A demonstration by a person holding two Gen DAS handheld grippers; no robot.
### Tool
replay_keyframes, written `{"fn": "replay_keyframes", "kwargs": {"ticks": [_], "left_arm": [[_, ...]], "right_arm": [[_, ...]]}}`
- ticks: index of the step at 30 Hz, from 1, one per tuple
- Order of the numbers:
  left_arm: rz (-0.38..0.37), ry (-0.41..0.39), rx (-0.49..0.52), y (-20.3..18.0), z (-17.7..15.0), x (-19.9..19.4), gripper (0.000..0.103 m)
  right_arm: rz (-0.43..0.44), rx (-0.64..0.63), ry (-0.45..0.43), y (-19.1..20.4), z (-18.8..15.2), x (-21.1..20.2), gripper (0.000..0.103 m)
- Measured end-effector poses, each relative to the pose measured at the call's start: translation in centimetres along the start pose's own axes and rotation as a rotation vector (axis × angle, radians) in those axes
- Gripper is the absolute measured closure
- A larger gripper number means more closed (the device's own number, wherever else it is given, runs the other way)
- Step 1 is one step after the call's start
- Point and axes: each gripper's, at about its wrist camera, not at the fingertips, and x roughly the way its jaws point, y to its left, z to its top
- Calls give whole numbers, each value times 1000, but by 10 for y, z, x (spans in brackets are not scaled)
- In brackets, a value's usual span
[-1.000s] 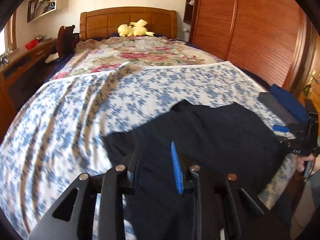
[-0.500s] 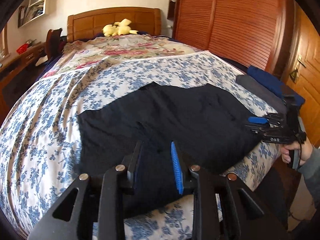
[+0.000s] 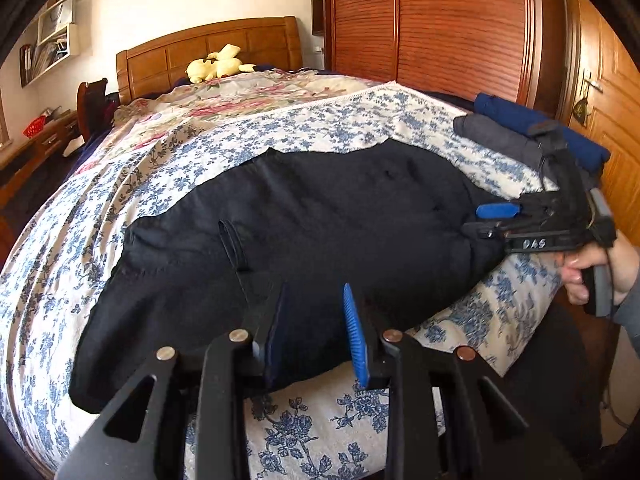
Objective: Fold large clothes
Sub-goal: 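Move both open tools to the coat's folded edge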
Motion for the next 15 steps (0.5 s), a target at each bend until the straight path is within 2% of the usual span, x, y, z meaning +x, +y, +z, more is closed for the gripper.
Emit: {"fn": "replay_keyframes", "kwargs": {"ticks": [15], "left_arm": [[-13, 34, -76, 11, -22, 19, 76]], "right_arm": [[11, 2, -6, -6, 3, -18, 50]]}}
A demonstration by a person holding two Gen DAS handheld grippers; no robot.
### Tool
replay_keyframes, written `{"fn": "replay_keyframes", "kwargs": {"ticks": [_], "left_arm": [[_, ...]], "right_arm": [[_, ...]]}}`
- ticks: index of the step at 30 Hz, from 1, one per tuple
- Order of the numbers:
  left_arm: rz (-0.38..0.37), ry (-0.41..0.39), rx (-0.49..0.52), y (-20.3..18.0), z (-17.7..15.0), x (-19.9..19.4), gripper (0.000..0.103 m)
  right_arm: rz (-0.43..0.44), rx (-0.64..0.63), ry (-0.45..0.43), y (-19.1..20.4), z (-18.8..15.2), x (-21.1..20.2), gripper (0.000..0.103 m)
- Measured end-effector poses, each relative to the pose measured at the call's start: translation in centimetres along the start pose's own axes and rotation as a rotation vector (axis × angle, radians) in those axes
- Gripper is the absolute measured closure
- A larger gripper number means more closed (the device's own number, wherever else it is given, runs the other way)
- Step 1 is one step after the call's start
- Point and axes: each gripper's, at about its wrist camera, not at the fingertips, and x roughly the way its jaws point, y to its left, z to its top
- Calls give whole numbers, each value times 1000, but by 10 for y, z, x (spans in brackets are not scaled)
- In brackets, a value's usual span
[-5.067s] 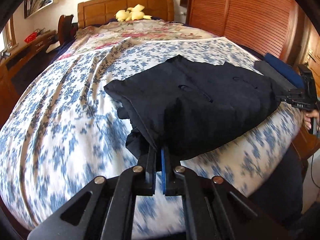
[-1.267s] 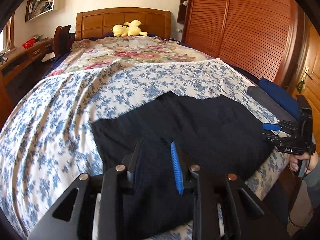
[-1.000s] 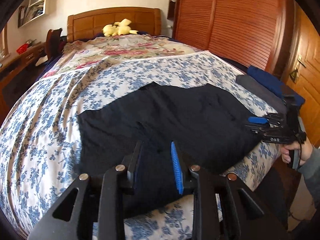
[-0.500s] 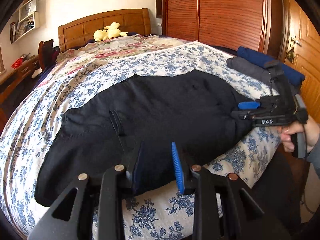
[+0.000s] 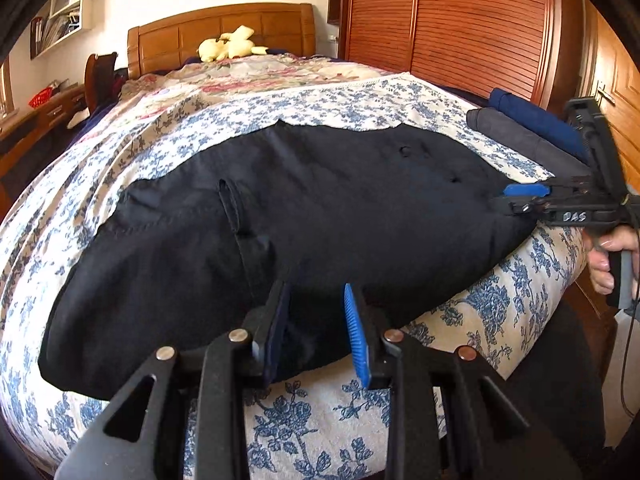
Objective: Fold large clothes
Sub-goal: 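Move both open tools to the coat's folded edge, then close the right tool on the coat edge and lift it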
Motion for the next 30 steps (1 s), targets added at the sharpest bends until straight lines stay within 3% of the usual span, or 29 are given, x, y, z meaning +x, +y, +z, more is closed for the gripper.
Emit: {"fn": "replay_keyframes", "kwargs": {"ticks": [7, 12, 23, 26, 27, 28, 30], "left_arm": [[8, 16, 9, -1, 2, 3, 75], [-1, 14, 17, 1, 2, 5, 74], [-28, 1, 17, 6, 0, 5, 74], [-35, -8, 24, 6, 0, 5, 74], [-37, -11, 25, 6, 0, 5, 74], [-39, -13, 24, 7, 1, 5, 74], [-47, -19, 18, 8, 1, 5, 74]], "right_arm": [[-30, 8, -58, -21, -8, -28, 50], [-61, 51, -47, -41, -14, -25, 47], [15, 171, -11, -48, -24, -2, 44], [45, 174, -14, -45, -24, -1, 60], [79, 172, -11, -44, -24, -2, 76], [93, 171, -12, -43, -23, -4, 83], [91, 174, -17, -41, -20, -8, 88]]}}
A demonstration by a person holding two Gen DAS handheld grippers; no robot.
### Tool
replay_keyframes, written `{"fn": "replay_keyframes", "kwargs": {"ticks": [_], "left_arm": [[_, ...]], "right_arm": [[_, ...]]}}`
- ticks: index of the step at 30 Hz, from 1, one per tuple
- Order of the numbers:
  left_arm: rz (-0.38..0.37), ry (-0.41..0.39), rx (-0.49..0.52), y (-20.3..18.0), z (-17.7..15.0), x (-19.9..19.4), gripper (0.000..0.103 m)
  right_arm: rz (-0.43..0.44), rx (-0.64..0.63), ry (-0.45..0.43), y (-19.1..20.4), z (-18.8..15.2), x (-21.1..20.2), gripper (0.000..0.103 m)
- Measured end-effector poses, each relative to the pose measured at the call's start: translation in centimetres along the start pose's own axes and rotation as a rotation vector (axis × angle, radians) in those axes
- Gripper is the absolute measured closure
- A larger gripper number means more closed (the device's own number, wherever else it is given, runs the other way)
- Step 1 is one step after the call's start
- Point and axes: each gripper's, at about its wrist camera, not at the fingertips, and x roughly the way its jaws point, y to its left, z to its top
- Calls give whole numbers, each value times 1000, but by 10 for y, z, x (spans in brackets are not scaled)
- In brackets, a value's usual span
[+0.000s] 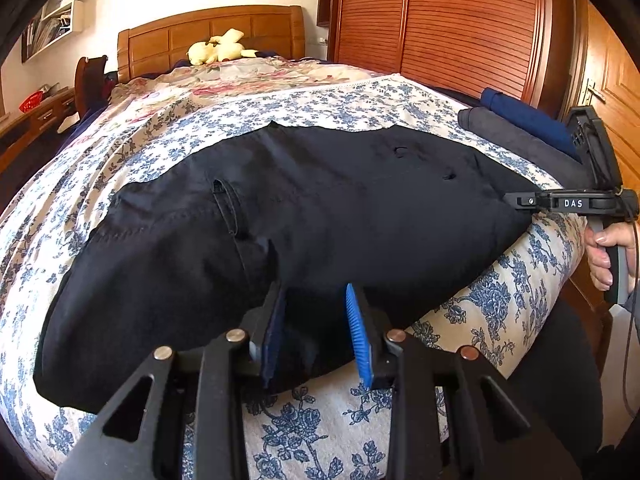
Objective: Fold large clothes
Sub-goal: 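Close the right tool on the coat edge and lift it, then lay the lifted edge over the coat and open the right tool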
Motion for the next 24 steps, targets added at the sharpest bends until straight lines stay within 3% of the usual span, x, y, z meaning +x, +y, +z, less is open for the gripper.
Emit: {"fn": "replay_keyframes", "kwargs": {"ticks": [4, 11, 24], "left_arm": [[-7, 7, -9, 3, 1, -2, 74], [6, -59, -28, 7, 4, -32, 74], [74, -163, -86, 45, 0, -97, 74]], "right_arm": [[-18, -27, -56, 16, 10, -18, 91], [28, -69, -155, 46, 32, -50, 93], [161, -257, -220, 148, 75, -66, 94]]}}
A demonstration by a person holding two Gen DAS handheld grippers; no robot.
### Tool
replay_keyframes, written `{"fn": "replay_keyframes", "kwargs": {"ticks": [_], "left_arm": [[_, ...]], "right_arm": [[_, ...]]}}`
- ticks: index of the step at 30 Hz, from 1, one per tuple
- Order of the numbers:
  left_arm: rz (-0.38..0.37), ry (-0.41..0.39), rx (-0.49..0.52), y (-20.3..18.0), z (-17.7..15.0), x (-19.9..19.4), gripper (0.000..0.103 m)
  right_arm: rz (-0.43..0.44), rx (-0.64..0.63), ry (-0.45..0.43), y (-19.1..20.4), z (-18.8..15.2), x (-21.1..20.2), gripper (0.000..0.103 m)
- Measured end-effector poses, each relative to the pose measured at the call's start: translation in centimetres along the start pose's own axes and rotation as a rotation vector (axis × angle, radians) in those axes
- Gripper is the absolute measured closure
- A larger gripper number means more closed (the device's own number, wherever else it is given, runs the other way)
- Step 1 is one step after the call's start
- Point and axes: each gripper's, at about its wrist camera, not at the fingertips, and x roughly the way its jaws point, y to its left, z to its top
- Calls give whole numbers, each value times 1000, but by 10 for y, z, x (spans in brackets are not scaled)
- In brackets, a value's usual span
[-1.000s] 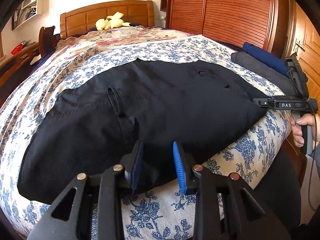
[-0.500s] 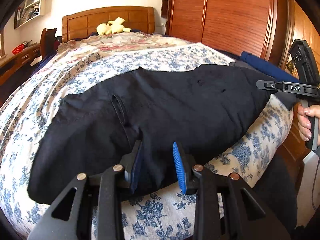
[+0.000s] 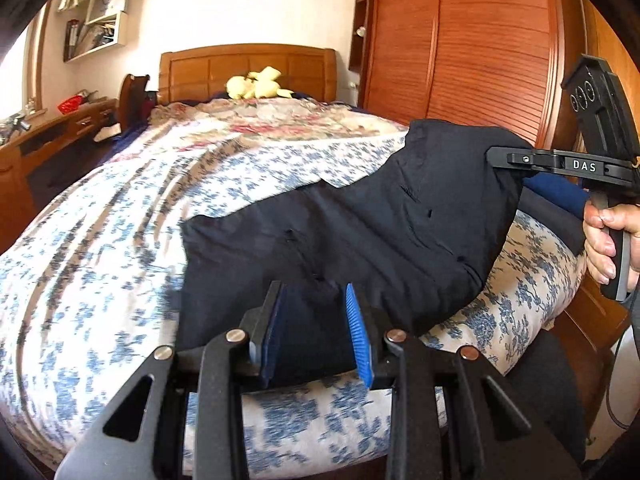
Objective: Fold large clothes
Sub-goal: 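Lay the lifted edge over the coat and open the right tool, then move both open tools to the folded coat bundle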
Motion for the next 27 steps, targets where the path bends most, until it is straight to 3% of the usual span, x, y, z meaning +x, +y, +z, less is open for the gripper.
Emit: {"fn": "replay_keyframes", "kwargs": {"ticks": [11, 14, 18, 20, 21, 22, 23, 27], "left_arm": [[97, -30, -56, 50, -12, -35, 74], [118, -25, -70, 63, -19, -41, 74], [151, -18, -73, 75, -22, -47, 74], [162, -15, -72, 78, -22, -50, 74], [164, -15, -73, 80, -23, -52, 74], [166, -15, -74, 79, -22, -53, 74], [167, -16, -74, 79, -22, -54, 74], [157, -24, -72, 74, -19, -54, 74]], "right_arm": [[169, -147, 30, 101, 37, 75, 94], [232, -126, 90, 120, 28, 107, 94], [221, -116, 187, 135, 13, 145, 88], [235, -101, 190, 136, 12, 148, 82], [242, -99, 180, 135, 13, 145, 71], [236, -101, 169, 135, 15, 141, 54], [224, -105, 160, 134, 17, 136, 48], [195, -134, 112, 127, 24, 109, 47]]}}
